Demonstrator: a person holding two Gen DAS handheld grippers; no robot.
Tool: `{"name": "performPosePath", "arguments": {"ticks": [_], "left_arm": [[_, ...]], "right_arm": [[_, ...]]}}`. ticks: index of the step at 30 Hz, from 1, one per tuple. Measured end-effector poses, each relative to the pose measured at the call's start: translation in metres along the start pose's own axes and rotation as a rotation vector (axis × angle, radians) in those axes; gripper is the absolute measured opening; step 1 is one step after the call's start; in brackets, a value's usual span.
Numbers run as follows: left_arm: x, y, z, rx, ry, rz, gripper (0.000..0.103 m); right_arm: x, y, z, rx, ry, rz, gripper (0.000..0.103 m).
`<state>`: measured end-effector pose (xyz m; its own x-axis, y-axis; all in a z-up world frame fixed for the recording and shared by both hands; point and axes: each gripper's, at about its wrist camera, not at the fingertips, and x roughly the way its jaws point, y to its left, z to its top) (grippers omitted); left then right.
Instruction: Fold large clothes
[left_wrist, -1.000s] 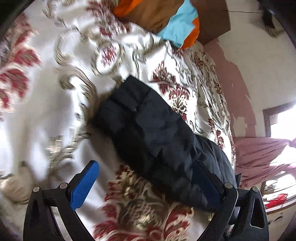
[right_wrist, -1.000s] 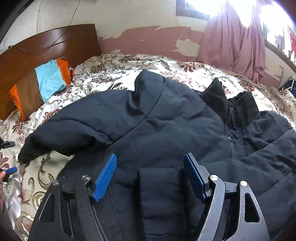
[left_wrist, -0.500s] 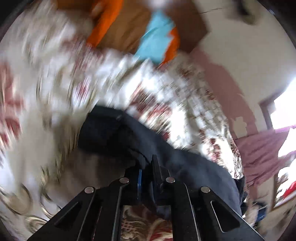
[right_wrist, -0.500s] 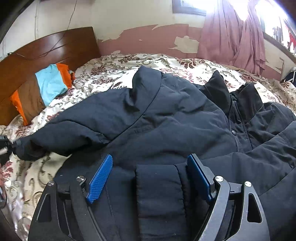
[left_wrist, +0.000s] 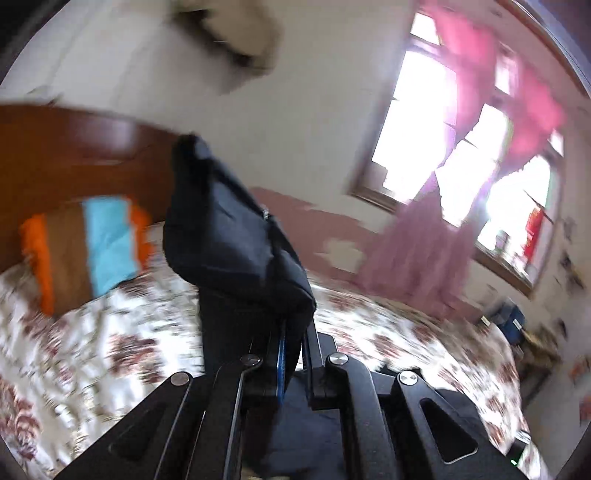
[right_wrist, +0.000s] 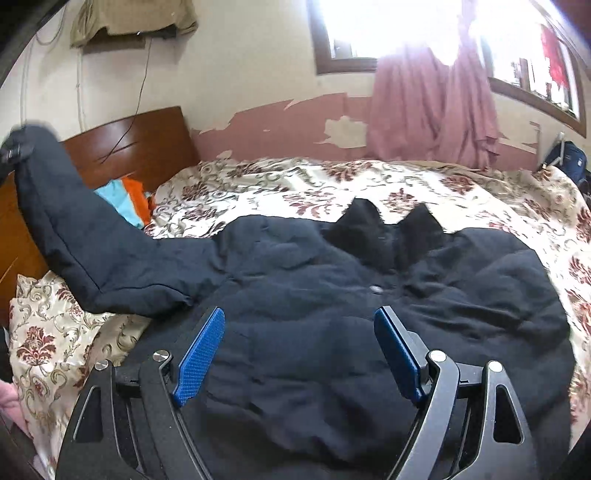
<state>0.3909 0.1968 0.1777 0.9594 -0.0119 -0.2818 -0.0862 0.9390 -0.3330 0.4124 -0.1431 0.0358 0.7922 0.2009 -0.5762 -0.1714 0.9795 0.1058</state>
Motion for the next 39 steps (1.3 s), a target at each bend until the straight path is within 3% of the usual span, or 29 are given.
{"name": "performPosePath", "arguments": {"ticks": [6,13,19,28,31,33,36,39], "left_arm": [[0.004,-0.116,-0.021,0.138,0.070,-0.167,0.008],[0.021,-0.203,-0.092,0.237,0.241,-0.303,0.008],[0.051,-0.233,-0.164,0.237,0.428,-0.352,0.008],[0.073,-0.236,-0.257,0.260,0.687,-0.396,0.012],[0.066,-0.229,-0.273,0.268,0.710,-0.442,0.033],[0.060,-0.227,-0.281,0.269,0.713,-0.473,0.083],[0.045,-0.225,-0.283,0.257,0.651,-0.513,0.087],[0.036,-0.217,-0.286,0.269,0.666,-0.496,0.087]], "right_arm": [[-0.037,-0.069,-0.018,0.030,0.010,-0.042,0.079],[-0.075,-0.160,-0.050,0.185,0.008,-0.097,0.079],[-0.080,-0.208,-0.076,0.308,0.024,-0.082,0.079],[-0.064,-0.241,-0.099,0.456,0.034,0.023,0.079],[-0.058,-0.244,-0.106,0.490,0.045,0.068,0.079],[-0.050,-0.246,-0.109,0.523,0.056,0.112,0.079],[-0.041,-0.246,-0.112,0.567,0.065,0.175,0.079],[-0.030,-0.245,-0.118,0.608,0.090,0.248,0.079]]}}
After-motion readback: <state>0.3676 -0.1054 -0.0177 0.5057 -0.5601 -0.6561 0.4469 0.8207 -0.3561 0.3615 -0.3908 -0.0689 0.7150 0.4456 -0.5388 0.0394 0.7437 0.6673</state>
